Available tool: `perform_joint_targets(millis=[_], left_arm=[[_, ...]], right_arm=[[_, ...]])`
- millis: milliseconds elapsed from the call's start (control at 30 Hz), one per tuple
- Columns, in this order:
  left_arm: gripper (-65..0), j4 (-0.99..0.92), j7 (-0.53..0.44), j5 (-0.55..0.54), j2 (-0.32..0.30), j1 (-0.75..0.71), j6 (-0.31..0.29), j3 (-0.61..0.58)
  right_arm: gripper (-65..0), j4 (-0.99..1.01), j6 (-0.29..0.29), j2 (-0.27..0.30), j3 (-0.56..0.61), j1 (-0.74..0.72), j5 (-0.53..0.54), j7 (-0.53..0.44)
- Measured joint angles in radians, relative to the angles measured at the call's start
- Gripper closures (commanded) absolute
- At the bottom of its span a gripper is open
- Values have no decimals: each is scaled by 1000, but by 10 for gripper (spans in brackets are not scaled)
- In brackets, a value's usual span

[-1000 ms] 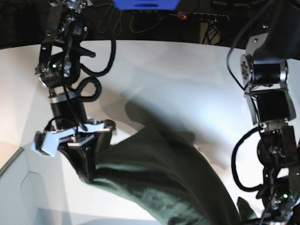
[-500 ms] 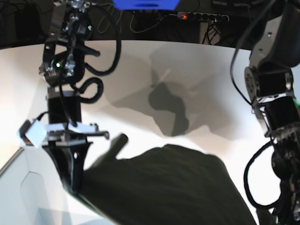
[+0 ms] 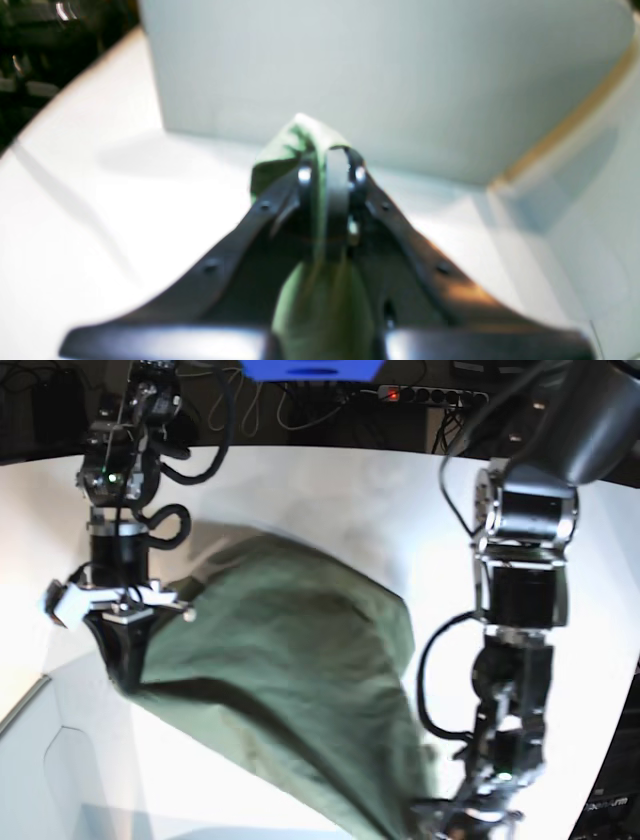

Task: Layout the t-shirt on the table in an organized manner, then fold the t-shirt properly
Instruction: 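Lift the shirt high with both grippers and shake it out, then lower the shirt and drag it across the table with both grippers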

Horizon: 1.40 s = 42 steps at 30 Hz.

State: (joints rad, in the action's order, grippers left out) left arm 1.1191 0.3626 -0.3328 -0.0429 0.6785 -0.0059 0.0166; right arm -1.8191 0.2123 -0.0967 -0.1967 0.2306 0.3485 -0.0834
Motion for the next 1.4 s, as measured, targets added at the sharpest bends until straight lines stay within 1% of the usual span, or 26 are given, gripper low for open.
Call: perform_joint_targets(millis=[100, 167, 200, 233, 267, 367, 433, 533, 600, 667, 700, 800, 900, 967, 1033, 1100, 1167, 1233, 1333, 1400], left_arm=[[-156, -111, 18, 6, 22, 18, 8, -44], [-255, -137, 21, 0, 33, 16, 3, -78], [-290, -142, 21, -2, 38, 14, 3, -93], [-311, -142, 13, -1, 43, 8, 3, -103], [-316, -133, 1, 3, 47, -7, 3, -105], [-316, -49, 12, 3, 46, -93, 8, -107], [-317, 18, 13, 0, 43, -176, 5, -106], [-319, 123, 11, 4, 35, -313, 16, -103], [-320, 187, 5, -2, 10, -417, 5, -105], [-320, 193, 8, 3, -2, -504, 11, -103], [-320, 190, 21, 5, -8, -535, 18, -101], [-320, 190, 19, 6, -13, -608, 18, -100], [-321, 190, 14, -1, -13, -637, 0, -74], [-321, 169, -6, 2, -16, -642, 5, -60], [-321, 122, -3, 5, -22, -641, 7, -58], [-321, 63, 5, 4, -11, -643, 10, -58], [-321, 21, -34, 3, -4, -643, 3, -64], [-321, -26, -32, 6, 3, -604, -1, -69], [-321, -55, -23, 3, 22, -578, 3, -64], [-321, -45, -35, 3, 24, -587, 1, -65]], right_arm=[[0, 51, 0, 27, -4, -8, 0, 13], [0, 66, 0, 33, -2, -14, 0, 11], [0, 80, 1, 38, -2, -14, 0, -1], [0, 99, 0, 44, -2, -14, 0, -2], [0, 119, 0, 47, -5, -14, 0, 8], [0, 146, 1, 59, 1, -16, -1, 18], [0, 160, 0, 66, 0, -21, 0, 1], [0, 190, 0, 64, 2, -21, -2, 19], [0, 189, 0, 63, 3, -19, 0, 13], [0, 189, 0, 64, 2, -20, 0, 6], [0, 190, 0, 64, 2, -21, 0, 8], [0, 190, 0, 63, 5, -21, 0, 8], [0, 190, 0, 64, 5, -16, 0, 10], [0, 190, 0, 64, 5, -16, 0, 10], [0, 190, 0, 64, 5, -15, 0, 7], [0, 190, 0, 64, 5, -13, 0, 8], [0, 190, 1, 64, 5, -14, 0, 10], [0, 190, 0, 64, 5, -10, 0, 10], [0, 190, 0, 67, 3, -11, 0, 70], [0, 190, 1, 66, 6, -11, 0, 72]])
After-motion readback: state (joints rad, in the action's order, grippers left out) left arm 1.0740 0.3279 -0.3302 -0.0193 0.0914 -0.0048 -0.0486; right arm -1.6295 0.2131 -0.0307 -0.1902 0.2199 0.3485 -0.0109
